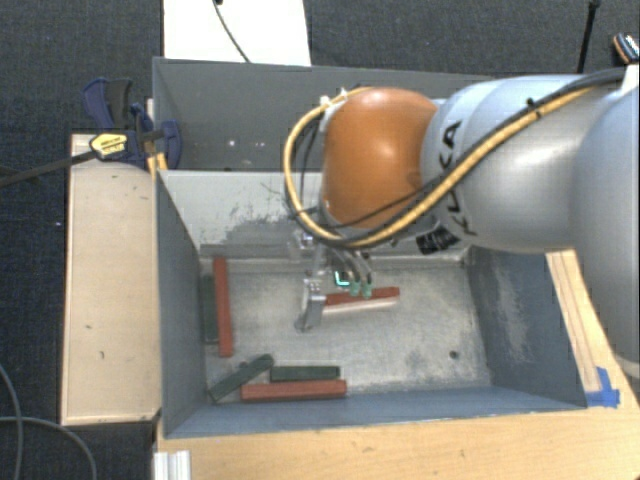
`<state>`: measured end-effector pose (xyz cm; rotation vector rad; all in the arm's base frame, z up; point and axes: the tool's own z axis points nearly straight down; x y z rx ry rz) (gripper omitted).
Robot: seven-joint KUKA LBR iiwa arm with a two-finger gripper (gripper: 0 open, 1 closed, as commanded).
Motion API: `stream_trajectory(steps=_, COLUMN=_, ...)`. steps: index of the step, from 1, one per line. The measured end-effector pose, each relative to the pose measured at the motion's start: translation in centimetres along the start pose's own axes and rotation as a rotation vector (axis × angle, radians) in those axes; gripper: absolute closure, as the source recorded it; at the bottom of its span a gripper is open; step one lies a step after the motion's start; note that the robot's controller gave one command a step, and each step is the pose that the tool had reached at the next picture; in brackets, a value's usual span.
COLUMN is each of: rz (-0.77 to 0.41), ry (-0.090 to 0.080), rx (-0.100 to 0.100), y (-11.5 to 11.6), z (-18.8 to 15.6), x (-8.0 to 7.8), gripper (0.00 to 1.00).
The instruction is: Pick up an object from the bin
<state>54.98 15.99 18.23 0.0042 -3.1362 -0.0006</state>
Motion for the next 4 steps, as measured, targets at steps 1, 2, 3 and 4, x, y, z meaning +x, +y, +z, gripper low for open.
stream_trajectory(steps=1, rz=-0.254, ry=0.001, rx=0.003, y=-12.6, z=9.4, x=6.3, gripper=0.00)
stream_trajectory(steps=2, rz=-0.324, ry=-0.014, rx=0.001, y=-10.9, z=11.0, x=-4.5, gripper=0.00)
stream_trajectory(steps=3, rz=-0.317, ry=-0.008, rx=0.000, y=-10.9, z=11.0, x=-4.2, gripper=1.00)
stream_trajectory(steps=4, rz=-0.573, ry=-0.018, rx=0.005, y=-13.2, z=-13.4, x=-3.0, gripper=1.00)
